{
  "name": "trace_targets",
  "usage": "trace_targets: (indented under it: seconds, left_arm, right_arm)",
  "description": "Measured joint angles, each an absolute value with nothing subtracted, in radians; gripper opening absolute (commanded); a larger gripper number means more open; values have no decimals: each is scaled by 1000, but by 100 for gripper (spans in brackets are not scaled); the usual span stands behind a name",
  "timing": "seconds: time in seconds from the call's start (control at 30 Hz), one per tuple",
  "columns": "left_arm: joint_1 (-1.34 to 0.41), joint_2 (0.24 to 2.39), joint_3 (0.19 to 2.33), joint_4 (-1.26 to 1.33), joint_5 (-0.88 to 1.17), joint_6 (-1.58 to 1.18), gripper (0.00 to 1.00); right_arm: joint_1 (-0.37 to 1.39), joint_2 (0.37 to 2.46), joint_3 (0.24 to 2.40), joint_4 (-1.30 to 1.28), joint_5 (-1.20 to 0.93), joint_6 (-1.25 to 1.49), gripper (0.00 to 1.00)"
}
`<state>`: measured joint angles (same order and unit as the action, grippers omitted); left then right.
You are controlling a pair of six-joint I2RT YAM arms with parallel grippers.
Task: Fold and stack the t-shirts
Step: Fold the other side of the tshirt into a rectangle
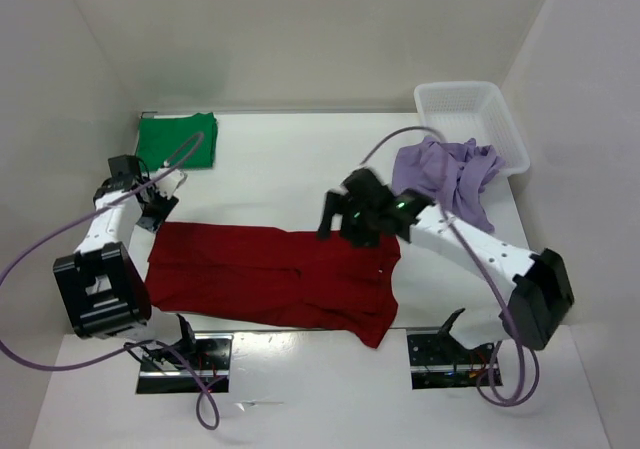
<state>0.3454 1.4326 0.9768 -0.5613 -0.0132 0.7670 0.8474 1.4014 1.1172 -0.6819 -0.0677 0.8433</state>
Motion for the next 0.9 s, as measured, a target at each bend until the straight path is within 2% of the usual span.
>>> trace_targets:
  seconds: [0.13, 0.2, 0.43, 0.57, 0.67, 0.7, 0.77, 0.8, 0.83, 0.87, 0.9]
  left_arm:
    - [353, 1561, 1082, -508, 28, 689, 67]
    - [353, 1632, 1120, -490, 48, 654, 71]
    - [353, 1779, 1148, -477, 117, 616, 77]
    - [353, 1803, 1148, -474, 141, 616, 78]
    - [353, 1813, 1149, -459, 153, 613, 69]
    - [353, 1817, 1152, -461, 160, 607, 54]
    - [353, 1827, 1157, -463, 177, 595, 35]
    - [353, 1832, 1160, -461, 186, 590, 16]
    - [353, 1837, 1165, -467, 192, 581, 6]
    - [351, 1841, 1170, -469, 200, 583, 0]
    - [350, 1845, 1174, -469, 200, 579, 0]
  right_arm:
    - [509, 1367, 1107, -681, 45, 803, 100]
    - [417, 1412, 1105, -687, 81, 767, 100]
    - [385, 1687, 1108, -689, 131, 666, 100]
    - [385, 1731, 1091, -686, 131, 654, 100]
    - [378, 1730, 1073, -677, 124, 652, 100]
    - [373, 1730, 1065, -676, 118, 652, 100]
    - [360, 1730, 1048, -671, 110, 651, 87]
    - [354, 1730, 1040, -667, 105, 650, 74]
    - [348, 1730, 1038, -666, 102, 648, 57]
    - [343, 1730, 1038, -662, 94, 644, 26]
    - [337, 1730, 1037, -658, 88, 637, 15]
